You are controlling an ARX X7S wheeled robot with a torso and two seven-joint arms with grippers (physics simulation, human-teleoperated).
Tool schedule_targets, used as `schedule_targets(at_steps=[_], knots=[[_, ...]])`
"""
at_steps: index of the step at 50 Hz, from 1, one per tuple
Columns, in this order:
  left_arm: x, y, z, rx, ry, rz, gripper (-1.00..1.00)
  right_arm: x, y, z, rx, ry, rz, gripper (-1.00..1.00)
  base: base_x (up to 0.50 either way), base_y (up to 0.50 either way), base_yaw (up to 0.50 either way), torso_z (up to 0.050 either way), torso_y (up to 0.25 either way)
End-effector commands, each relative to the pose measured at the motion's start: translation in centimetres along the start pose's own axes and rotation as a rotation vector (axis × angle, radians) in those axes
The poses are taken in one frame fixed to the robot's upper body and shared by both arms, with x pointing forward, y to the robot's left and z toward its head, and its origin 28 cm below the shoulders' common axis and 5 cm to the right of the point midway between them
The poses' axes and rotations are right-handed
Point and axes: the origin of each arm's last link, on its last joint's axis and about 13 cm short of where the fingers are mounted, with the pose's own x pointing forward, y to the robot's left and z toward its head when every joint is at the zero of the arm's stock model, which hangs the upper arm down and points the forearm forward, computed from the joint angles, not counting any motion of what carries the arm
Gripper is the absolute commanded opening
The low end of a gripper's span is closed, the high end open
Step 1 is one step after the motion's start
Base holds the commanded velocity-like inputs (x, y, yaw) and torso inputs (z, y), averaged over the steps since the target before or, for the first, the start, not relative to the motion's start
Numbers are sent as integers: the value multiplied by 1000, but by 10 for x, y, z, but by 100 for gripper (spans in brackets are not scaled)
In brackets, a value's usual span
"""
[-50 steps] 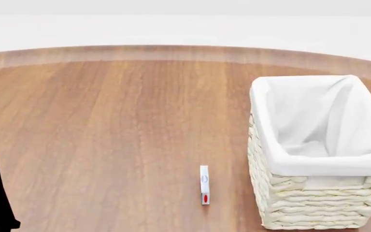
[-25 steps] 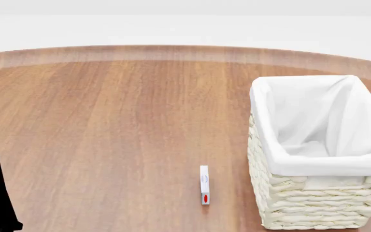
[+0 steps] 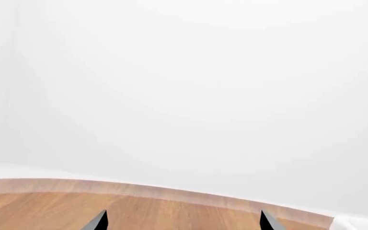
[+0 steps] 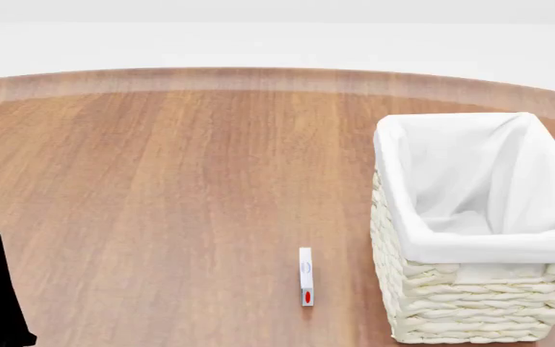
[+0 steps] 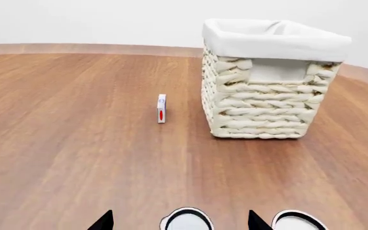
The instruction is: Pick up the tomato sauce, and put it in the basket.
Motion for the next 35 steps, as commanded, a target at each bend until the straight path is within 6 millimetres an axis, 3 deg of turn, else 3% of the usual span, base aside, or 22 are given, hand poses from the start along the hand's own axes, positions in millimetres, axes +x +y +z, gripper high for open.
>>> schedule_targets(at_steps=[1, 15, 35], knots=[[-1, 0, -2, -2, 4, -1, 100, 2, -2, -5, 8, 18, -4, 100, 0, 0, 0, 0, 0], [0, -1, -5, -4, 12, -6, 100, 12, -5, -24, 35, 72, -15, 100, 0, 0, 0, 0, 0], [0, 1, -7, -7, 16, -3, 100, 20, -5, -35, 33, 112, -6, 100, 0, 0, 0, 0, 0]])
